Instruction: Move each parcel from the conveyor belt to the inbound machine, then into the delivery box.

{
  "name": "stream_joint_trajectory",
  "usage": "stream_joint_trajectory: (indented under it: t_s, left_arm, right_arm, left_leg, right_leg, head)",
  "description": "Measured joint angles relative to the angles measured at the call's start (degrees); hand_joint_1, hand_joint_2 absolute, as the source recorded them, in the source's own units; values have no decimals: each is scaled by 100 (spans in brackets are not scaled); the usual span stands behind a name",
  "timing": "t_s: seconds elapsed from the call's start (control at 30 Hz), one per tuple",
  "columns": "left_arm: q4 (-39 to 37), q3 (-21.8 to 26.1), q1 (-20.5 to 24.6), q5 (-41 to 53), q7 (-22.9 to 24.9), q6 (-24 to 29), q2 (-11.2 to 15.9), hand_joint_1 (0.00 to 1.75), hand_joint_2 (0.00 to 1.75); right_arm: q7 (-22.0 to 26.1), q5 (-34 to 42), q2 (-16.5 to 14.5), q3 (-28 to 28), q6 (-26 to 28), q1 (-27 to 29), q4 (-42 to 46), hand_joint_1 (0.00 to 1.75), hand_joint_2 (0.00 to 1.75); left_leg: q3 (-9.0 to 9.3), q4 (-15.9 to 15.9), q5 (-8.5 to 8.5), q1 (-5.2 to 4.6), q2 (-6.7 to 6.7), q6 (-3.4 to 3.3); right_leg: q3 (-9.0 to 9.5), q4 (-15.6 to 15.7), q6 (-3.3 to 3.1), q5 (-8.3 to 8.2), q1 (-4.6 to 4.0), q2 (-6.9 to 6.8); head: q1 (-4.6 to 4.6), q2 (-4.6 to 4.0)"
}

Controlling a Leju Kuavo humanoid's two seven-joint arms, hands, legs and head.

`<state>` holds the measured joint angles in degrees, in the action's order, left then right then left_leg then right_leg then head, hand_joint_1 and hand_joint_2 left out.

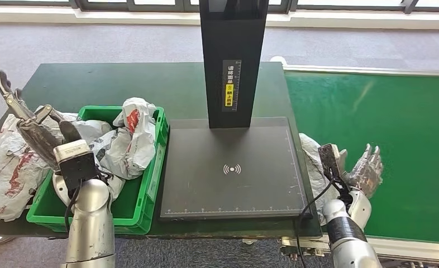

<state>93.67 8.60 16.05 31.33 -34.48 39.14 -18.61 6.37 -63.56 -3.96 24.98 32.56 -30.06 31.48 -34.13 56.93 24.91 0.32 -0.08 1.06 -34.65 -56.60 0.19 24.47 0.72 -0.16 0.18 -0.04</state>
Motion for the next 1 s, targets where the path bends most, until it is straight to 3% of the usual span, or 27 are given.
stream_joint_trajectory:
  t_s: [0.1,0.23,0.87,0.9,1.0]
  left_arm:
    - [122,-262,-192,-921,-345,-487,69,0,175]
    - [250,-532,-353,-1370,-529,-878,117,0,175]
    - [352,-726,-430,-1350,-455,-912,141,0,175]
    - [352,-728,-430,-1349,-454,-914,141,0,175]
    - [342,-747,-429,-1347,-463,-917,144,0,175]
  right_arm:
    - [-63,-48,92,71,-1099,-99,-361,0,175]
    - [-107,-163,132,166,-1701,-126,-670,0,175]
    - [-525,-472,178,196,-1719,-186,-1050,0,175]
    - [-475,-448,182,207,-1758,-189,-1055,33,175]
    - [-52,-239,202,283,-2122,-190,-1067,164,175]
  left_leg:
    - [2,1,0,0,0,0]
    - [-1,0,-1,1,-5,1]
    - [0,0,-1,3,-3,1]
    - [0,0,-1,3,-3,1]
    - [0,0,-1,3,-3,1]
  right_leg:
    - [0,0,0,0,-3,2]
    - [0,-1,-2,2,-9,-3]
    - [0,-1,-2,2,-6,-2]
    - [0,-1,-2,2,-6,-2]
    - [0,-1,-2,3,-6,-2]
  head:
    - [-1,1]
    - [-1,1]
    - [-1,1]
    - [-1,1]
    - [-1,0]
